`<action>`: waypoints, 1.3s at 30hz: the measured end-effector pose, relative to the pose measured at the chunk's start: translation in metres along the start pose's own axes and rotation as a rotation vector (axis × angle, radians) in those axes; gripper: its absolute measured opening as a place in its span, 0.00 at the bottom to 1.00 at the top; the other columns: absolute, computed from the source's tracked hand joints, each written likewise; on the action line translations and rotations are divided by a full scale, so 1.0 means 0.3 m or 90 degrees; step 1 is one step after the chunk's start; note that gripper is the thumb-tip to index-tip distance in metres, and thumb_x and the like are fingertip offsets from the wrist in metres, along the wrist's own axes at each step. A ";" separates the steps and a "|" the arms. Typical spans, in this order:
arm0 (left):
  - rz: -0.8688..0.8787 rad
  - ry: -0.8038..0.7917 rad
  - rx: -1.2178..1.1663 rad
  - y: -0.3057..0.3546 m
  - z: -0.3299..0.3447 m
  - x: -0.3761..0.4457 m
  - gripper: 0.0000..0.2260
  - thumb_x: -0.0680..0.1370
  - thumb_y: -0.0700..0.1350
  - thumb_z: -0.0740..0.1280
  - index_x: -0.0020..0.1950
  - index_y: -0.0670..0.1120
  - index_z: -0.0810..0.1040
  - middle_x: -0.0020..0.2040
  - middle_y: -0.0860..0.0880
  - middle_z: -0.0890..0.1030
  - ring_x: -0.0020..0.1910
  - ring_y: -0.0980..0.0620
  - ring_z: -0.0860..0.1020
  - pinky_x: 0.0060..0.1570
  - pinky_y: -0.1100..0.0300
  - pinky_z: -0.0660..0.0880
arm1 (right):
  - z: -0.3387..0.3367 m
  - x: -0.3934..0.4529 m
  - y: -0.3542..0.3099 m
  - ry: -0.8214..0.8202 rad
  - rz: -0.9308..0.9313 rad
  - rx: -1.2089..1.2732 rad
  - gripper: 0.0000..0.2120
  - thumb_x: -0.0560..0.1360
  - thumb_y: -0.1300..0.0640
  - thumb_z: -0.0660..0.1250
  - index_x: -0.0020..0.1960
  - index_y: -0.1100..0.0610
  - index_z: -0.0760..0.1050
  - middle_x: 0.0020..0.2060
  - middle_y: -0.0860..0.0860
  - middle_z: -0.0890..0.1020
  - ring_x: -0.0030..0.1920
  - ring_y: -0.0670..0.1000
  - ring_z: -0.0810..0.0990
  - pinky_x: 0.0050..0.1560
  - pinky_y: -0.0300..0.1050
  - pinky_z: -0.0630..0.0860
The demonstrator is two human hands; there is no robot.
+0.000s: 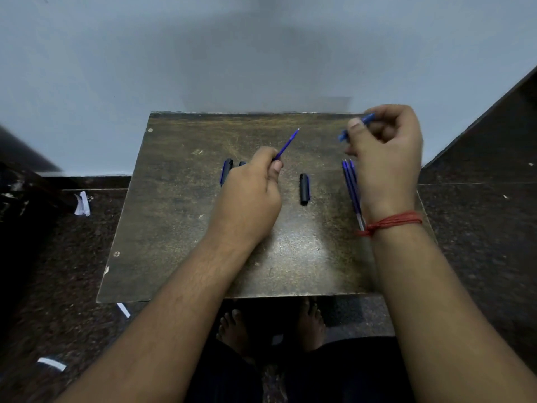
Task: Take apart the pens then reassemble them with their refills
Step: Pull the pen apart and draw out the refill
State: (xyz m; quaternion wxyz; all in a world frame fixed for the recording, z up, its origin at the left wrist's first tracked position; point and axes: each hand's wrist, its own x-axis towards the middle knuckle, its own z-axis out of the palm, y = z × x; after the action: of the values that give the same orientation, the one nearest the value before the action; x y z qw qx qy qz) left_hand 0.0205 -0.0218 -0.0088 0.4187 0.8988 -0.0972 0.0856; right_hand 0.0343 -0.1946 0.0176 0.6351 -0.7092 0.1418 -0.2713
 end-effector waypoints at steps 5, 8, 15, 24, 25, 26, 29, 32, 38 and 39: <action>-0.012 0.008 -0.008 0.001 0.001 -0.001 0.08 0.83 0.46 0.58 0.54 0.46 0.76 0.41 0.47 0.83 0.33 0.50 0.76 0.34 0.49 0.74 | 0.027 -0.045 0.017 -0.293 -0.026 -0.572 0.08 0.78 0.54 0.68 0.55 0.55 0.78 0.49 0.53 0.82 0.53 0.54 0.79 0.51 0.43 0.73; -0.012 0.012 -0.010 0.001 0.000 -0.001 0.08 0.83 0.45 0.58 0.54 0.45 0.76 0.39 0.47 0.81 0.33 0.50 0.75 0.33 0.50 0.73 | 0.043 -0.072 -0.003 -0.322 -0.024 -0.651 0.13 0.79 0.53 0.66 0.62 0.57 0.72 0.53 0.57 0.80 0.57 0.60 0.78 0.55 0.53 0.77; -0.009 0.014 -0.004 0.002 0.001 0.000 0.09 0.83 0.46 0.58 0.54 0.46 0.76 0.36 0.47 0.79 0.34 0.46 0.76 0.34 0.48 0.74 | 0.048 -0.089 -0.004 -0.324 0.005 -0.664 0.15 0.79 0.54 0.66 0.61 0.59 0.67 0.53 0.60 0.80 0.54 0.62 0.79 0.48 0.51 0.75; -0.010 0.003 -0.003 0.005 0.003 -0.005 0.08 0.84 0.47 0.58 0.53 0.47 0.75 0.36 0.49 0.80 0.31 0.50 0.76 0.32 0.48 0.76 | 0.032 -0.045 0.012 -0.232 -0.044 -0.527 0.05 0.81 0.54 0.63 0.51 0.56 0.75 0.44 0.51 0.80 0.45 0.52 0.77 0.40 0.42 0.67; -0.011 0.004 -0.003 0.005 0.003 -0.005 0.08 0.84 0.47 0.58 0.53 0.47 0.75 0.38 0.49 0.81 0.32 0.50 0.77 0.34 0.48 0.76 | 0.035 -0.042 0.008 -0.212 -0.030 -0.463 0.05 0.80 0.54 0.64 0.49 0.55 0.76 0.42 0.50 0.81 0.43 0.51 0.78 0.38 0.41 0.70; -0.011 0.004 -0.003 0.005 0.004 -0.005 0.08 0.84 0.48 0.58 0.54 0.47 0.75 0.38 0.49 0.81 0.33 0.50 0.77 0.34 0.48 0.76 | 0.041 -0.043 0.004 -0.208 0.005 -0.377 0.06 0.80 0.53 0.64 0.47 0.54 0.76 0.39 0.49 0.82 0.40 0.50 0.79 0.37 0.41 0.72; -0.009 -0.002 0.002 0.007 0.005 -0.005 0.07 0.83 0.47 0.58 0.53 0.48 0.75 0.36 0.50 0.79 0.33 0.51 0.76 0.33 0.51 0.74 | 0.065 -0.071 -0.007 -0.288 0.148 -0.122 0.08 0.80 0.53 0.67 0.45 0.56 0.78 0.35 0.50 0.83 0.31 0.46 0.78 0.31 0.45 0.74; -0.005 -0.010 0.002 0.007 0.007 -0.006 0.06 0.83 0.47 0.59 0.50 0.49 0.74 0.33 0.54 0.75 0.31 0.54 0.73 0.32 0.55 0.67 | 0.087 -0.100 -0.011 -0.350 0.186 -0.010 0.06 0.79 0.58 0.70 0.44 0.58 0.77 0.35 0.54 0.81 0.30 0.45 0.77 0.27 0.41 0.71; 0.012 -0.022 0.010 0.016 0.003 -0.008 0.07 0.83 0.46 0.59 0.53 0.48 0.76 0.35 0.54 0.77 0.32 0.54 0.74 0.32 0.55 0.69 | 0.097 -0.100 -0.011 -0.297 0.166 0.048 0.08 0.77 0.63 0.70 0.40 0.56 0.76 0.32 0.53 0.78 0.31 0.47 0.75 0.28 0.40 0.70; 0.013 -0.024 0.011 0.019 0.003 -0.009 0.07 0.83 0.46 0.59 0.54 0.48 0.76 0.35 0.52 0.78 0.33 0.53 0.75 0.33 0.53 0.70 | 0.096 -0.098 -0.012 -0.280 0.171 0.065 0.08 0.77 0.63 0.69 0.40 0.56 0.76 0.32 0.53 0.78 0.32 0.48 0.76 0.29 0.40 0.71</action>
State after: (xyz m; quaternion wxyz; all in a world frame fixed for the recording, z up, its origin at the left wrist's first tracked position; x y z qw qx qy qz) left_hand 0.0164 -0.0258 -0.0058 0.4084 0.9027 -0.1136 0.0735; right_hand 0.0260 -0.1543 0.0138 0.7162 -0.6927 0.0794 -0.0311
